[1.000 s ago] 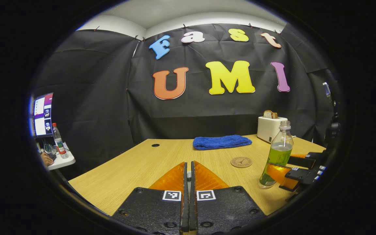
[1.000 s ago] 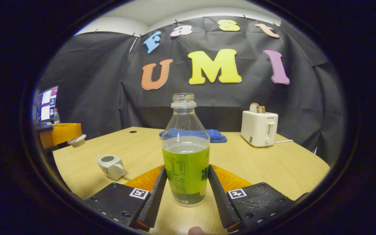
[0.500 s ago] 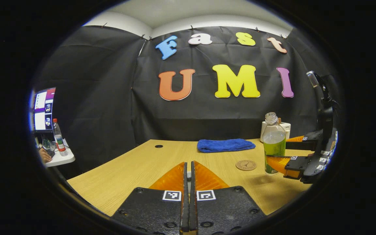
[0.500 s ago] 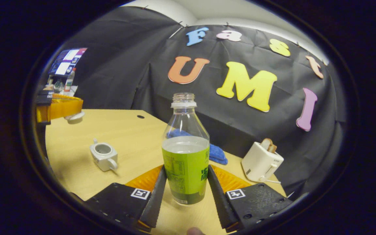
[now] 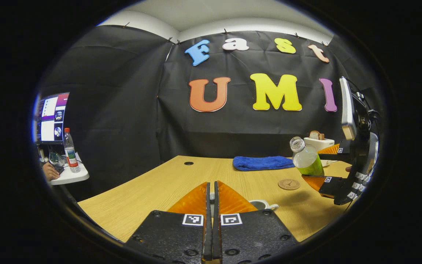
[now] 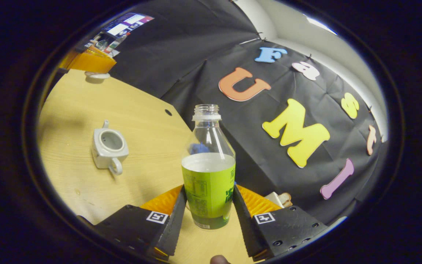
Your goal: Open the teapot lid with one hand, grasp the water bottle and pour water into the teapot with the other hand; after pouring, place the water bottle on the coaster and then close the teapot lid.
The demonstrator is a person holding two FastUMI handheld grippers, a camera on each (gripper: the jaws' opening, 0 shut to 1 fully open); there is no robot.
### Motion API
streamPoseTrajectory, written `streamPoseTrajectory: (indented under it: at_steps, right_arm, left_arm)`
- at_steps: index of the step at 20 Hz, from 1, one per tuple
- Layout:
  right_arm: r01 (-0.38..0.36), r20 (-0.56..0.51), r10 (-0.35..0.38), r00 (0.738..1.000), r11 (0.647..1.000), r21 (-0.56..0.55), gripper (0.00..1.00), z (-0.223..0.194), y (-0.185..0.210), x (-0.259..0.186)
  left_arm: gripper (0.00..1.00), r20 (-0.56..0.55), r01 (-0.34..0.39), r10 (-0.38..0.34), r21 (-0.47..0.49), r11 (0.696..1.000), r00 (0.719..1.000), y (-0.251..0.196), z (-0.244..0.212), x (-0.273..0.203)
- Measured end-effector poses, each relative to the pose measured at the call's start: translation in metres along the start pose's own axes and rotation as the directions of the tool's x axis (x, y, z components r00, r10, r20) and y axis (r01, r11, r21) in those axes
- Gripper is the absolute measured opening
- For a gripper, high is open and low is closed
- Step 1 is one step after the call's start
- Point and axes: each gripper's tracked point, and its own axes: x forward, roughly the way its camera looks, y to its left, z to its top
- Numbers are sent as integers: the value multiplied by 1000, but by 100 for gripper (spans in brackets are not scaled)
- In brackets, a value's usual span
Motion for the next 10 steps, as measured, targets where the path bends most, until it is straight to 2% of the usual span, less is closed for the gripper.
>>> streamPoseTrajectory:
  at_steps: [4, 6, 10]
  right_arm:
    - [-9, -13, 8, 1000, 989, -150, 70, -3, 10, 6]
    - [-3, -12, 0, 1000, 969, -248, 70, -8, 13, 10]
    - [5, -7, -9, 1000, 928, -371, 71, -8, 16, 14]
  left_arm:
    - [3, 4, 7, -8, 43, 999, 1000, 3, -4, 1]
    - [3, -6, 13, -13, 38, 999, 1000, 2, -6, 1]
    - [3, -21, 17, -17, 22, 1000, 1000, 4, -12, 4]
